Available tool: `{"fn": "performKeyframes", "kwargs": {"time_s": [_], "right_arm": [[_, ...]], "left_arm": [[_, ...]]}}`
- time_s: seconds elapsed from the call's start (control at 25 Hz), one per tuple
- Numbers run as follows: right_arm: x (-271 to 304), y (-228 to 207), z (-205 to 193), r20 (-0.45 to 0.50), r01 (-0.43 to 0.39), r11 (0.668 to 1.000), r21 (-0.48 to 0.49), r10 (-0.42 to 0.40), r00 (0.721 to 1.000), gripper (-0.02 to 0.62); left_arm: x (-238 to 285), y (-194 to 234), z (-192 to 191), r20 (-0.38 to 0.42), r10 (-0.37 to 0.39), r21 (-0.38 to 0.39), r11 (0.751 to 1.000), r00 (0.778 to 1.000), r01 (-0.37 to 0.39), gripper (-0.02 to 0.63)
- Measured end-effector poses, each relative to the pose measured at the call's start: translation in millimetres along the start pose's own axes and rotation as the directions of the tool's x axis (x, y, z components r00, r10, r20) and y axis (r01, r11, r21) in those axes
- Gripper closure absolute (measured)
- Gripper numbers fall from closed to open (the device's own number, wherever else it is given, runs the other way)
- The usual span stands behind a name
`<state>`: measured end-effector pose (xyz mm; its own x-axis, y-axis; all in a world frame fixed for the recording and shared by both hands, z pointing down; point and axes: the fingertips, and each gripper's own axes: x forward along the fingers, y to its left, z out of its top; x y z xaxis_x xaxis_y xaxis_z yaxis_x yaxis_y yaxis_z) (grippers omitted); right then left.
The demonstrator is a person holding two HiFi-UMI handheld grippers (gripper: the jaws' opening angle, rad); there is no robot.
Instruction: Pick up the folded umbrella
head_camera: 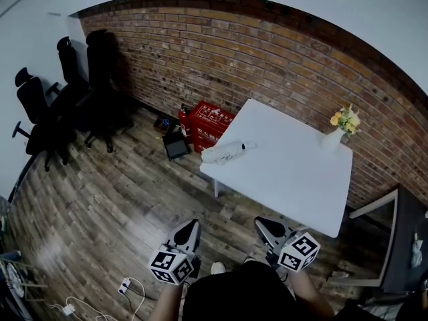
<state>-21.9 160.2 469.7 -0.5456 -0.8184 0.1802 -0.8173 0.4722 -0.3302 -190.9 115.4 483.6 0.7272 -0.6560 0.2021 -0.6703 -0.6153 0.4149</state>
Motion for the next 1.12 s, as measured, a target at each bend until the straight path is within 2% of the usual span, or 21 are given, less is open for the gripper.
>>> {"fn": "performKeyframes", "kwargs": {"time_s": [0.6,1.12], "right_arm": [[22,14,-3,-0.026,-0.008,1.0,-0.02,0.007,1.0,0.572],[46,-20,3,-0.029,-0.026,1.0,-0.004,0.025,0.999,0.572]], "left_arm": [[-13,28,-8,-0.02,0.019,-0.012,1.0,1.0,-0.019,0.592],[24,36,2,-0.03,0.035,0.009,0.999,0.999,-0.035,0.592]]}}
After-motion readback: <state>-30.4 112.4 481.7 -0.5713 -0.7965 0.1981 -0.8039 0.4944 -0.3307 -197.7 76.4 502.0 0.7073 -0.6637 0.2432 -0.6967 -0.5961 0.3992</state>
